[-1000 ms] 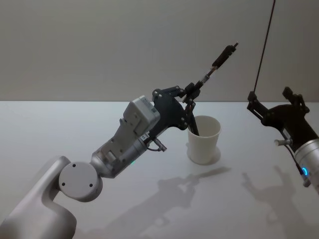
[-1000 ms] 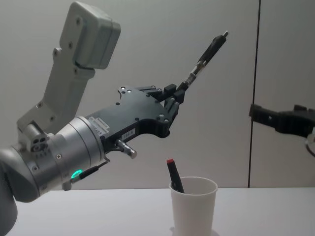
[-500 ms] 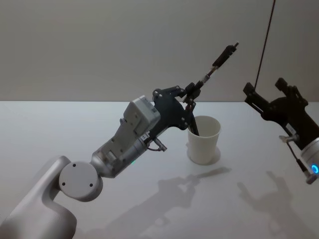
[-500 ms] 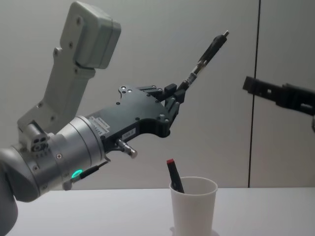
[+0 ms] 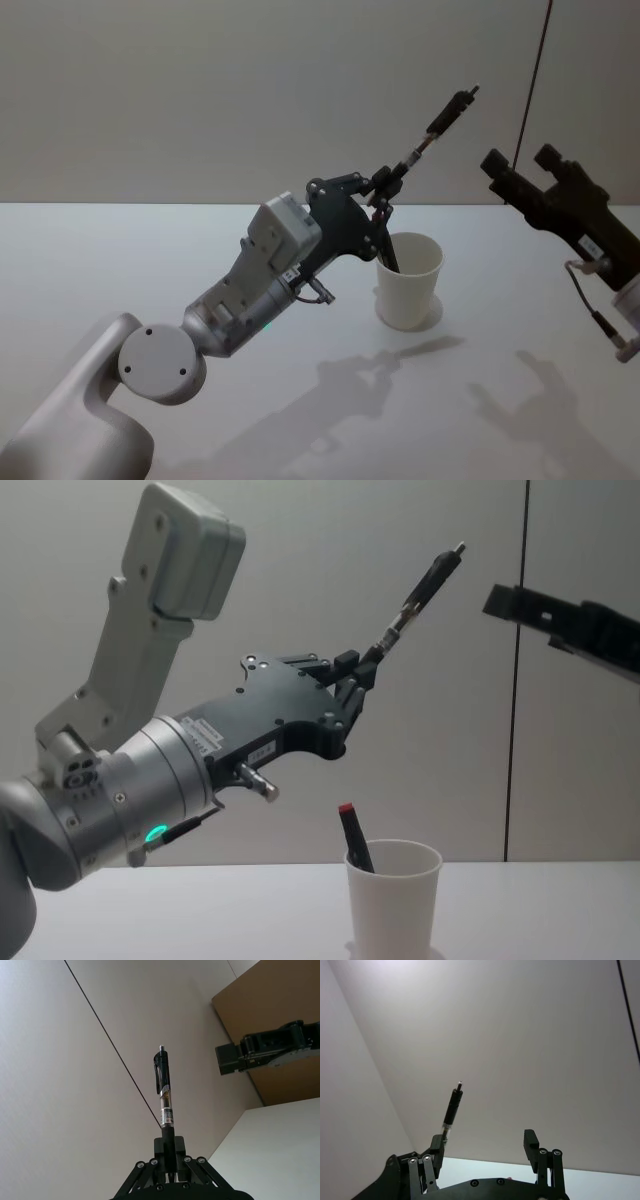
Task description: Place the pen into the pen holder.
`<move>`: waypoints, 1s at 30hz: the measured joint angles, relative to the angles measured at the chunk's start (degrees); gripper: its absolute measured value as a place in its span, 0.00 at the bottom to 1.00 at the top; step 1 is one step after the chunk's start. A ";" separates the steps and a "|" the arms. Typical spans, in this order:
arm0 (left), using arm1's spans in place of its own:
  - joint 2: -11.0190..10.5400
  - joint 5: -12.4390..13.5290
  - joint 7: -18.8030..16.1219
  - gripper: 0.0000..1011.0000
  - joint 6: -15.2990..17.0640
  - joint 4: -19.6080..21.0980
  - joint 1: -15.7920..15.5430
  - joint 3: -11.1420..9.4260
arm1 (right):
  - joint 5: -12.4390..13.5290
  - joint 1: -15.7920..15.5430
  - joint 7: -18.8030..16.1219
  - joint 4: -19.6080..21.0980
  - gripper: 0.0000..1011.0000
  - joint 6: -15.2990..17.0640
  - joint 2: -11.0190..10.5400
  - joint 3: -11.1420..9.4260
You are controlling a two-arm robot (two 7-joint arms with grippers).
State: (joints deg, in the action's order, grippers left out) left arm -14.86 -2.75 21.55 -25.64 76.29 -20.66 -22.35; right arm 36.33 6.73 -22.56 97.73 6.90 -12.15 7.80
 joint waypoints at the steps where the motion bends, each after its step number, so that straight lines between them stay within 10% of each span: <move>1: 0.00 0.00 0.00 0.12 0.00 0.00 0.00 0.00 | 0.64 0.09 -0.28 0.00 0.99 0.46 -0.02 -0.02; 15: 0.00 0.00 0.00 0.12 0.01 0.00 0.00 0.00 | 7.48 2.60 -1.95 -0.79 0.99 6.29 0.75 0.54; 30: 0.00 0.01 -0.01 0.12 0.01 0.00 0.00 0.00 | 9.31 4.45 0.60 -0.94 0.99 8.48 2.12 1.90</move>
State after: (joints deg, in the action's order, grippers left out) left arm -14.86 -2.74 21.55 -25.63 76.29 -20.66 -22.35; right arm 45.64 11.18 -21.96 96.79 15.38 -10.03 9.70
